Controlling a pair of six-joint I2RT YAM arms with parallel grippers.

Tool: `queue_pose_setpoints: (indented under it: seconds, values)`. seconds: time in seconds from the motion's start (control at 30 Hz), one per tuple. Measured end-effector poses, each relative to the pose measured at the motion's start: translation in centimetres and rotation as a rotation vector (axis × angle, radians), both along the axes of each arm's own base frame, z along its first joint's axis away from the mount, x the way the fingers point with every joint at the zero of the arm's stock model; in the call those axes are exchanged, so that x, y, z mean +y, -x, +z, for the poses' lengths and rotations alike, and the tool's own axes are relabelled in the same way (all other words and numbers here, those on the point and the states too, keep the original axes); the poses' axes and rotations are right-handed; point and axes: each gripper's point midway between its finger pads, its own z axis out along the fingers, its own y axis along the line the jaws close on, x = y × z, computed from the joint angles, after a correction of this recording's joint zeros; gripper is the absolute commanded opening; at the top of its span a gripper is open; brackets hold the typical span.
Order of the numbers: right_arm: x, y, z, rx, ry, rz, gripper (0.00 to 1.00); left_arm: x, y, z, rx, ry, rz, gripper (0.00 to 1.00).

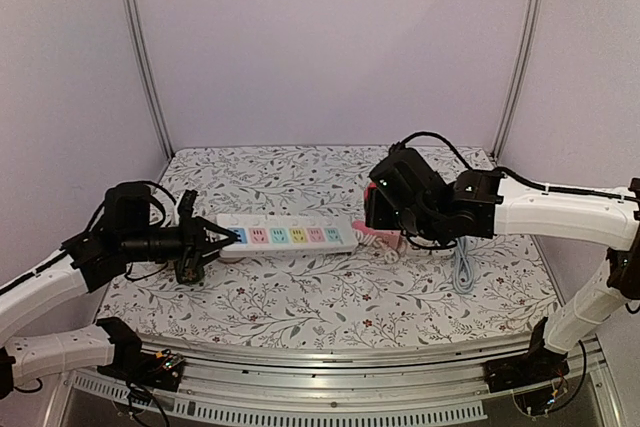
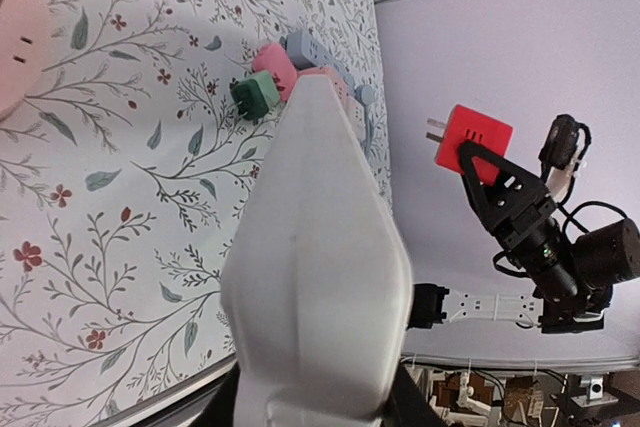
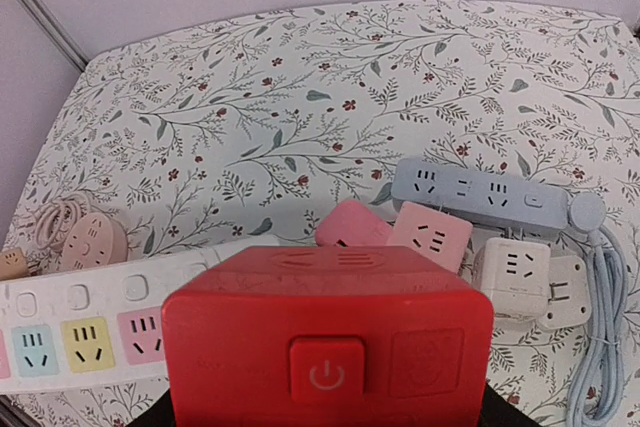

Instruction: Pull the plug off the socket

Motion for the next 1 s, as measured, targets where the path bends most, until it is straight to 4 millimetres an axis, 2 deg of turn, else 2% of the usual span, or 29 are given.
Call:
queue_pose_setpoints:
  seconds: [0.17,0.3,0.6,0.7,0.87,1.0]
  values:
    - [-2.5,0.0,-3.1,0.049,0.045,-0.031,0.42,1.1,-1.7,1.8,-0.038,-0.004,0.079,0.0]
    - [-3.7,0.3,-5.2,0.092,0.064,-0.037,0.42,2.3,-3.8,3.2,-0.074,-0.011,0.162,0.0]
    - [-4.5,-0.1,-6.7,0.128,0.037,-0.041,0.42,3.6,-8.7,6.3,-0.177,-0.02,0.28,0.0]
    - [-4.7,-0.3,-7.2,0.145,0.023,-0.04,0.42,3.9,-10.0,6.0,-0.19,-0.031,0.309,0.0]
    - [-4.3,-0.5,-7.7,0.169,0.004,-0.022,0.42,4.2,-11.8,4.4,-0.171,-0.056,0.345,0.0]
    - [-4.0,-0.6,-9.9,0.224,0.026,-0.009,0.42,4.0,-12.5,3.3,-0.162,-0.063,0.349,0.0]
